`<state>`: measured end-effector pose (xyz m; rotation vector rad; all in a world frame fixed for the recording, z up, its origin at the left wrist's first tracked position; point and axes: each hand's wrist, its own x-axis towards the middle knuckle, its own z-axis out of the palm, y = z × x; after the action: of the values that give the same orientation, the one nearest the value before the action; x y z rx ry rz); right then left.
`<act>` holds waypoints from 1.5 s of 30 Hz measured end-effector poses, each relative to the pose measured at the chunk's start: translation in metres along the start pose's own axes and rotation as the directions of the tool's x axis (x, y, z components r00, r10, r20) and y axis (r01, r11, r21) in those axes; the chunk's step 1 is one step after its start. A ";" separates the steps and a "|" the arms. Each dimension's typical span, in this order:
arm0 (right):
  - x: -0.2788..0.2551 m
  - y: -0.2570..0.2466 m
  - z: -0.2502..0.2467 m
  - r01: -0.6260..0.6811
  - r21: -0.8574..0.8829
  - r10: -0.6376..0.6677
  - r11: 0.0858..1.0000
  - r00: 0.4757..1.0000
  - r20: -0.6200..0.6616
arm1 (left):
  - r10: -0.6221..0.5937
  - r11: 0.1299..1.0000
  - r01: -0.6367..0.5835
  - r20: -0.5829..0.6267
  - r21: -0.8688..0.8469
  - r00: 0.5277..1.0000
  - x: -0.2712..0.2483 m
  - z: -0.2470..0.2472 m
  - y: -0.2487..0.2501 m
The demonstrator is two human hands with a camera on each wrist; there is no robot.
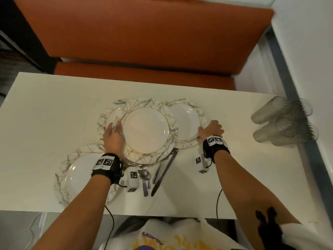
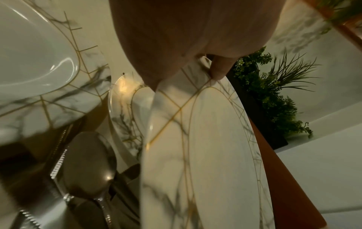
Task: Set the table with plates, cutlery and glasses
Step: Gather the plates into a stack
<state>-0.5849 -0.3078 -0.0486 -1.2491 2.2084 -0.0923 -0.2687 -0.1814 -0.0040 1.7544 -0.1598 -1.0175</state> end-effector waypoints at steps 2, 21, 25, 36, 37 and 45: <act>0.017 0.003 0.003 0.007 0.018 -0.008 1.000 0.998 0.060 | 0.031 0.999 -0.031 -0.013 0.016 0.999 0.000 0.008 0.000; 0.075 0.017 -0.129 0.257 0.365 -0.267 0.895 0.963 -0.025 | 0.205 0.977 -0.208 -0.080 -0.035 0.976 -0.020 0.085 0.061; 0.072 0.020 -0.160 0.344 0.409 -0.350 0.845 0.935 -0.063 | 0.227 0.974 -0.228 -0.026 -0.004 0.973 -0.036 0.101 0.060; 0.034 0.007 -0.106 0.273 0.544 -0.379 0.794 0.921 0.092 | 0.048 0.999 -0.047 0.068 -0.012 0.996 -0.049 0.102 0.027; 0.030 0.004 -0.096 0.270 0.536 -0.376 0.800 0.921 0.097 | 0.016 1.000 -0.014 0.066 -0.021 0.998 -0.046 0.099 0.025; -0.025 -0.039 -0.026 0.314 0.464 -0.399 0.828 0.912 0.095 | -0.079 0.996 0.082 0.095 -0.034 0.992 -0.009 0.055 0.022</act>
<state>-0.5596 -0.3152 -0.0023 -1.3265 1.6408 -0.5696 -0.3052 -0.2254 0.0146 1.6913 -0.1287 -1.1552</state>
